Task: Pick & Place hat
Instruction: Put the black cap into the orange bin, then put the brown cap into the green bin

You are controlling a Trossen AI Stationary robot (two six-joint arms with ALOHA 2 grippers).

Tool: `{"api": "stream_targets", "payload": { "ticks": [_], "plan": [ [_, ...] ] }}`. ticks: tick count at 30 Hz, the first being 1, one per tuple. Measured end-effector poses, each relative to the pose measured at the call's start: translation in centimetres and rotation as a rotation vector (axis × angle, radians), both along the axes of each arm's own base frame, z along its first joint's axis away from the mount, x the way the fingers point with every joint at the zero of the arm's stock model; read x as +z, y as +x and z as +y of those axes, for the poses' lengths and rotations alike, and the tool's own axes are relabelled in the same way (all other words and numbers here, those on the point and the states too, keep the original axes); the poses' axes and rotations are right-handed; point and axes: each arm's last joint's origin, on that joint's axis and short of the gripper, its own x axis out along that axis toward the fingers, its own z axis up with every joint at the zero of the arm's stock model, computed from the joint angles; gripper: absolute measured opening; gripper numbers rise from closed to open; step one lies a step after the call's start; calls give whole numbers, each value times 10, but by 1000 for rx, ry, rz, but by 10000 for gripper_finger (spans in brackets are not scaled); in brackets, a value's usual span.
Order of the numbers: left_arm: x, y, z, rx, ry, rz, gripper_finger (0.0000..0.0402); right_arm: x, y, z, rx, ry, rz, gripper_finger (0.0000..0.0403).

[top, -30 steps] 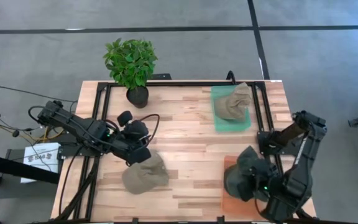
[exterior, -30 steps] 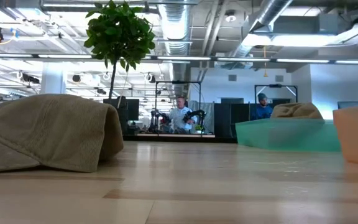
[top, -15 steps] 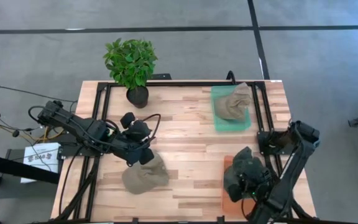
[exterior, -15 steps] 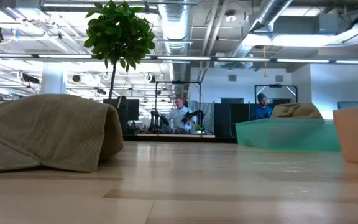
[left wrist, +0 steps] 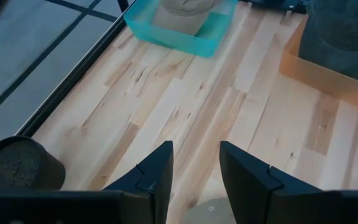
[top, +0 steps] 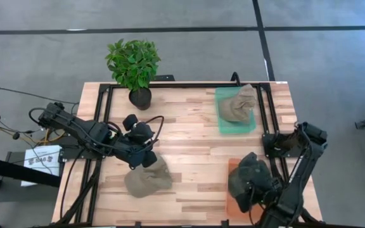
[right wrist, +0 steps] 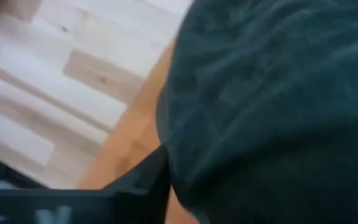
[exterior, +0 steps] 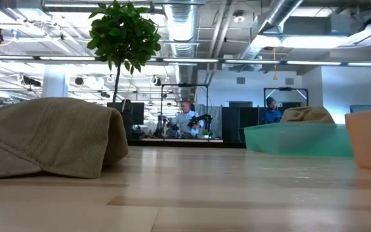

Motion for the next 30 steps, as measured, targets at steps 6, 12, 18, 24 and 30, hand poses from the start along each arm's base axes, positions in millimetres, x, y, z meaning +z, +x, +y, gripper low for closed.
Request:
{"api": "stream_targets", "payload": {
  "ticks": [6, 12, 18, 24, 30],
  "plan": [
    [0, 0, 0, 3, 7, 0, 127, 23, -18, -6, 46, 133, 88, 231],
    [0, 0, 0, 3, 7, 1, 127, 54, -36, -26, 70, 259, 120, 279],
    [0, 0, 0, 2, 6, 2, 126, 87, -47, -57, 93, 275, -70, 281],
    [0, 0, 0, -2, 2, 6, 126, 112, -54, -96, 127, 182, -309, 281],
    [-6, 1, -2, -24, -26, 37, 126, 129, -35, -129, 150, -91, -569, 282]
  ]
}}
